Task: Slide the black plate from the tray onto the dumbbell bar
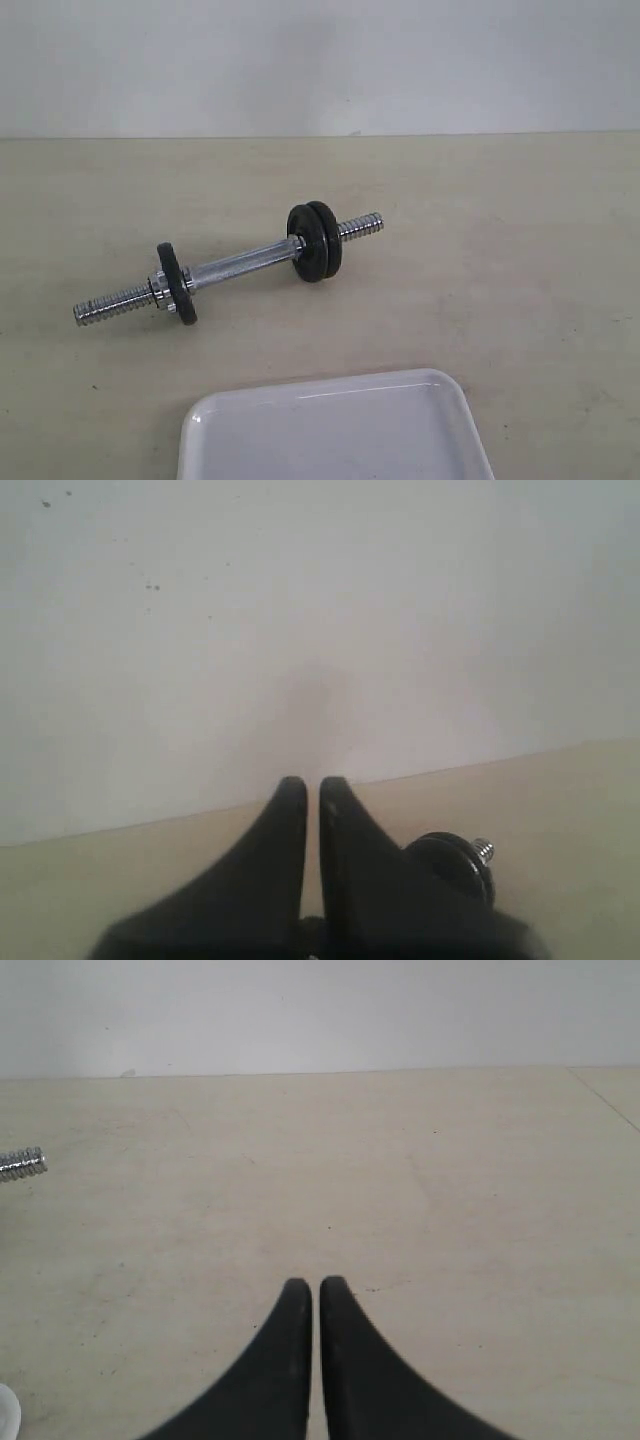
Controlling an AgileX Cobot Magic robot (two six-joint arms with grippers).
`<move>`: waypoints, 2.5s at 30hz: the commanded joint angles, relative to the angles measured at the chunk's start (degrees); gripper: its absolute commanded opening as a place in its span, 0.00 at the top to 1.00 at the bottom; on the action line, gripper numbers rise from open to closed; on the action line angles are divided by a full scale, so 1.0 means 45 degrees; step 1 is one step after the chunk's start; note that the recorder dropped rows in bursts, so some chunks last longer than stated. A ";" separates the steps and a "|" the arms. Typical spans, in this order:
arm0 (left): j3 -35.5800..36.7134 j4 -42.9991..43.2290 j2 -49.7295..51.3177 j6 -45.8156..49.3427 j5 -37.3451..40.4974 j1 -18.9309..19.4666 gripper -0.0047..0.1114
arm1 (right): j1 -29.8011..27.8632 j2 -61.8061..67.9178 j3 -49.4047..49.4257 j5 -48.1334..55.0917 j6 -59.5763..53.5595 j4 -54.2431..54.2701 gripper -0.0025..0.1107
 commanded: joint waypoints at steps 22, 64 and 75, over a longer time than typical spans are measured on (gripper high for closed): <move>0.1672 0.0050 -0.1377 0.0574 -0.1101 0.5889 0.92 | -0.0112 -0.0063 -0.0005 -0.0134 -0.0028 0.0007 0.97; 0.1672 -2.0072 -0.1377 2.1325 0.2306 0.5965 0.92 | -0.0112 -0.0063 -0.0005 -0.0134 -0.0028 0.0007 0.97; 0.1672 -2.0072 -0.1377 2.1325 0.2306 0.5965 0.92 | -0.0112 -0.0063 -0.0005 -0.0134 -0.0028 0.0007 0.97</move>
